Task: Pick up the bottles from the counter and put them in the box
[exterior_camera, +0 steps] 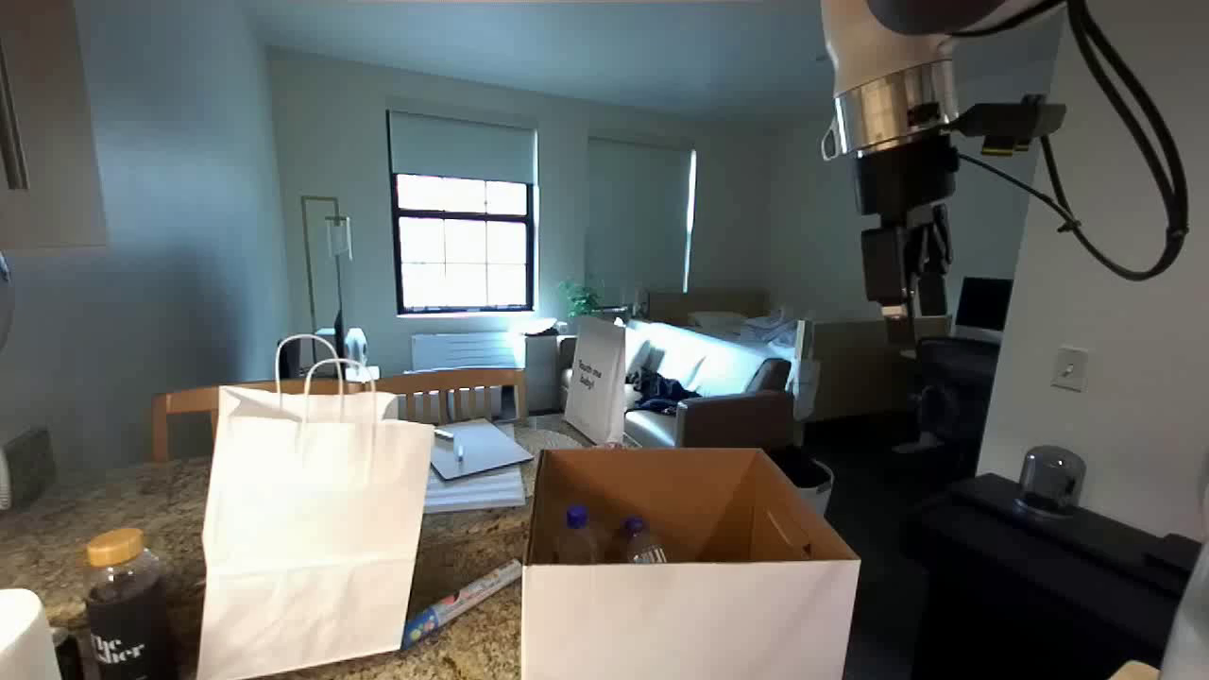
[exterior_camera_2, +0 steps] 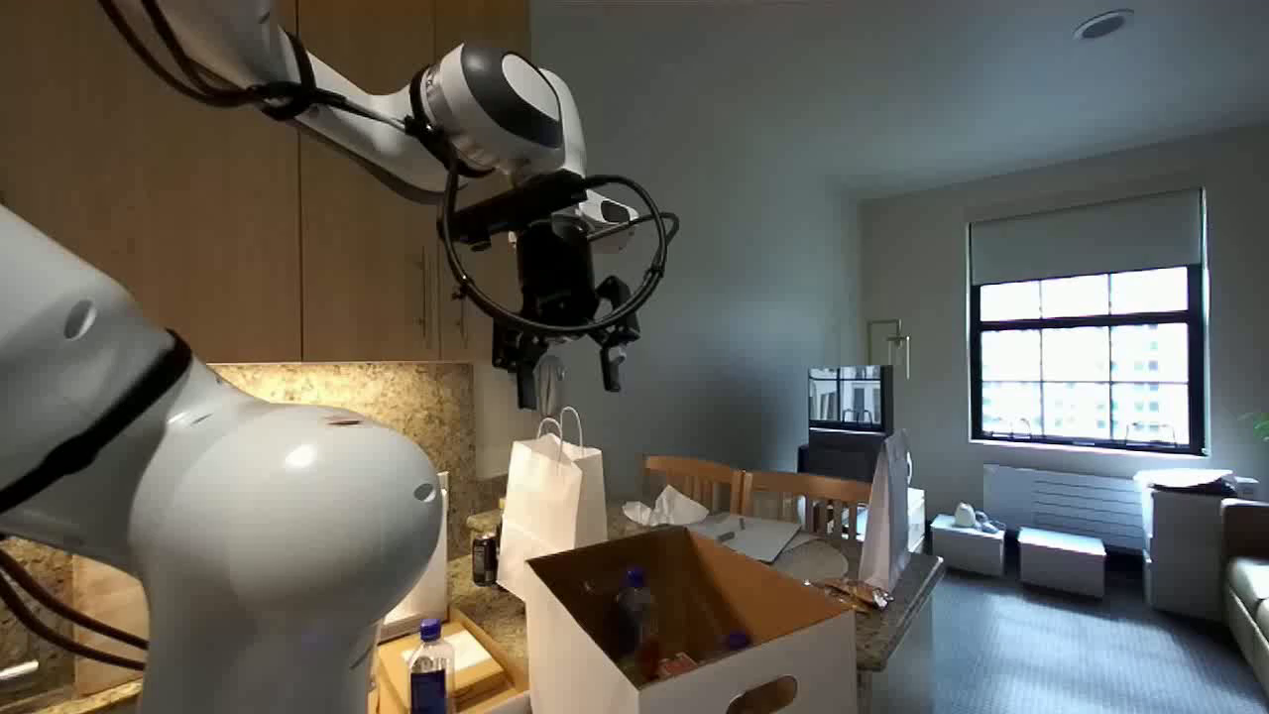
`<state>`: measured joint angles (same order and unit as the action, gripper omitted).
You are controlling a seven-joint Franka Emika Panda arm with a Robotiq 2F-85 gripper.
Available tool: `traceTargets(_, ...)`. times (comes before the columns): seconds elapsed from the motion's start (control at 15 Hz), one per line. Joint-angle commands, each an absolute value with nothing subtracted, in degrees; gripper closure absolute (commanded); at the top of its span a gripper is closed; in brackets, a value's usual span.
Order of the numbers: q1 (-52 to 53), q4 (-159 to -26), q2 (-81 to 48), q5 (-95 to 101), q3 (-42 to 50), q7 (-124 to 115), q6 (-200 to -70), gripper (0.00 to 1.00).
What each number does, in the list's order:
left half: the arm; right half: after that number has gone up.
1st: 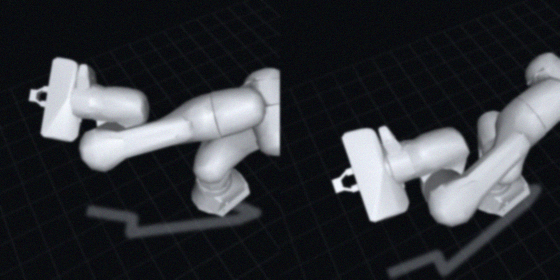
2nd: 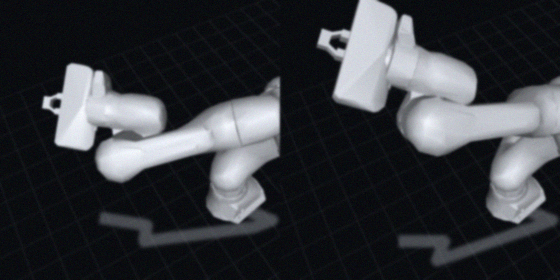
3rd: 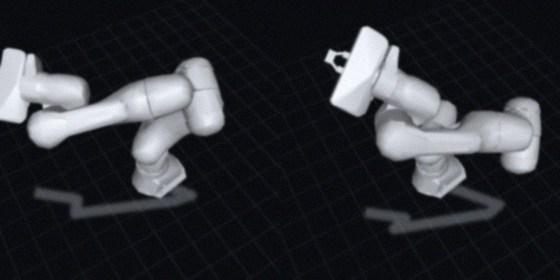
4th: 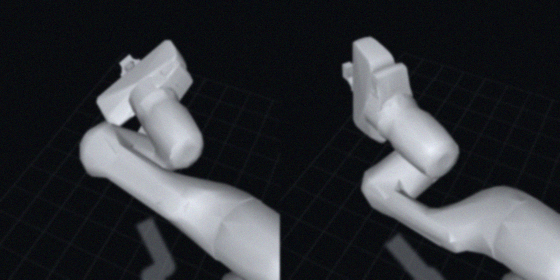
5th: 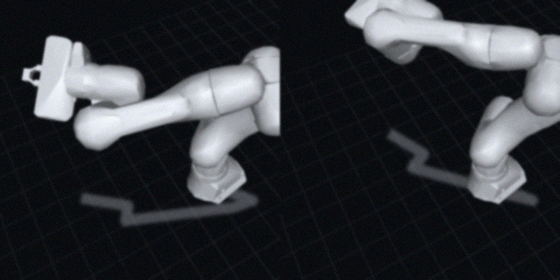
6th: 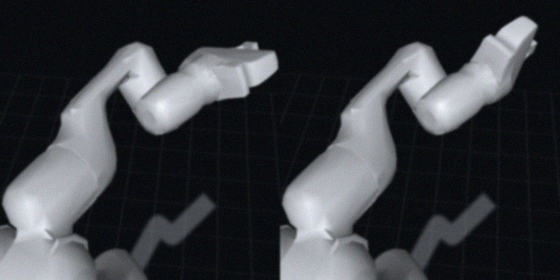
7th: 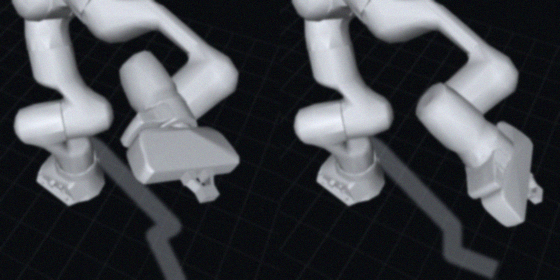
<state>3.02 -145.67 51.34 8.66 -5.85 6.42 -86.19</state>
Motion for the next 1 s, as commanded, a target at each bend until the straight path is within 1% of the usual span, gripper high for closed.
traceTargets(0.0, 4.45, -145.53, 51.17, 9.28, -4.9, 5.55, -85.94, 0.0)
traceTargets(0.27, 5.39, -143.01, 47.93, 6.58, -8.23, 0.96, -86.57, 0.0)
traceTargets(0.53, 7.41, -138.0, 40.37, -2.54, -15.24, -10.75, -89.74, 0.0)
traceTargets(0.73, 8.51, -135.41, 36.34, -9.8, -20.49, -20.72, -97.83, 0.0)
traceTargets(0.93, 9.64, -133.68, 30.44, -11.97, -26.49, -28.38, -106.51, 0.0)
